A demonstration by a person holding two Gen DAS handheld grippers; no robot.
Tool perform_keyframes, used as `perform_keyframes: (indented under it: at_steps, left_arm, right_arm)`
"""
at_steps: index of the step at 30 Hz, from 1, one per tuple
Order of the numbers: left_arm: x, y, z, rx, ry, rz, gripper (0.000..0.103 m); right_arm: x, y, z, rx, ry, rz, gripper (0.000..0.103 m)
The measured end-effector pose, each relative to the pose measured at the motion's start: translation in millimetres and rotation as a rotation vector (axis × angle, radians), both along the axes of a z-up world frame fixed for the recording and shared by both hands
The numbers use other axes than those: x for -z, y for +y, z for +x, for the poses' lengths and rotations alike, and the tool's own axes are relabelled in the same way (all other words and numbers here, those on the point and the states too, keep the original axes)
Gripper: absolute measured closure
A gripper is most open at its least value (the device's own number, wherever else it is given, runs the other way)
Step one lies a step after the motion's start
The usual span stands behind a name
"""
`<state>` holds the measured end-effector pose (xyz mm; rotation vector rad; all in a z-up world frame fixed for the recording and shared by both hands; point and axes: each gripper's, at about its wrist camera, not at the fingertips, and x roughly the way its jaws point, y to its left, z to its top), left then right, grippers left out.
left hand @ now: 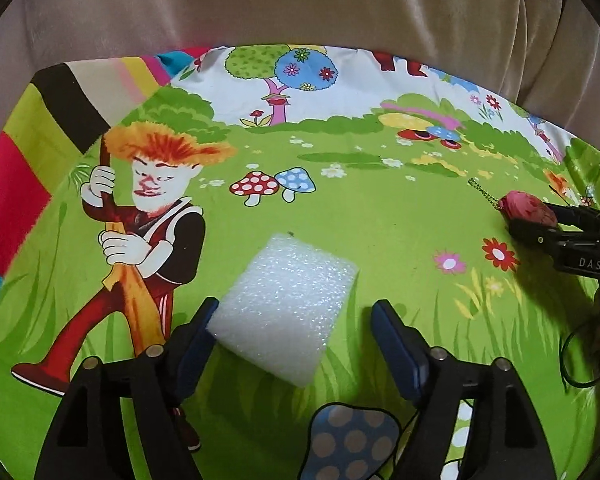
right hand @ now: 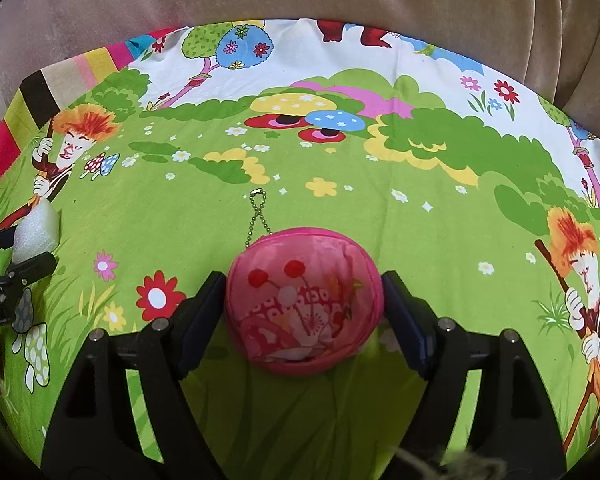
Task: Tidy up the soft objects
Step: 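Carry the pink pouch and foam block to the purple box and open both tools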
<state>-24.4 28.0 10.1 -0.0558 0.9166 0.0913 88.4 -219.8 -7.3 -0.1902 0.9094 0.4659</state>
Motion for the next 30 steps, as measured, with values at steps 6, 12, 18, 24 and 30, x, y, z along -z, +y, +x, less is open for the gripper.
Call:
perform_keyframes:
  at_steps: [6, 12, 18, 24, 30]
  left_arm:
    - [0.4, -1.5, 1.6, -0.001, 0.002, 0.002, 0.025]
    - [-0.7, -3.2, 1.5, 0.009, -0.002, 0.005, 0.046]
    - [-5.5, -3.9, -39.3, 0.011, -0.015, -0.072, 0.049]
    - [-14.0, -12.6, -99.2, 0.015, -0.034, -0.133, 0.049]
    - [-40.1, -21.5, -133.6, 0.015, -0.089, -0.13, 0.049]
  right_arm:
    - [1.6, -0.4, 1.3, 0.025, 0.003, -0.016, 0.013]
    - [-1.0, 1.9, 0.6, 0.064, 0.028, -0.029, 0.03]
    - [-9.3, 21.7, -66.7, 0.048, 0.01, -0.063, 0.03]
    - [-13.6, 5.3, -154.1, 0.021, -0.011, 0.012, 0.03]
    - [-34.4, -32.5, -186.1, 0.061, -0.023, 0.121, 0.03]
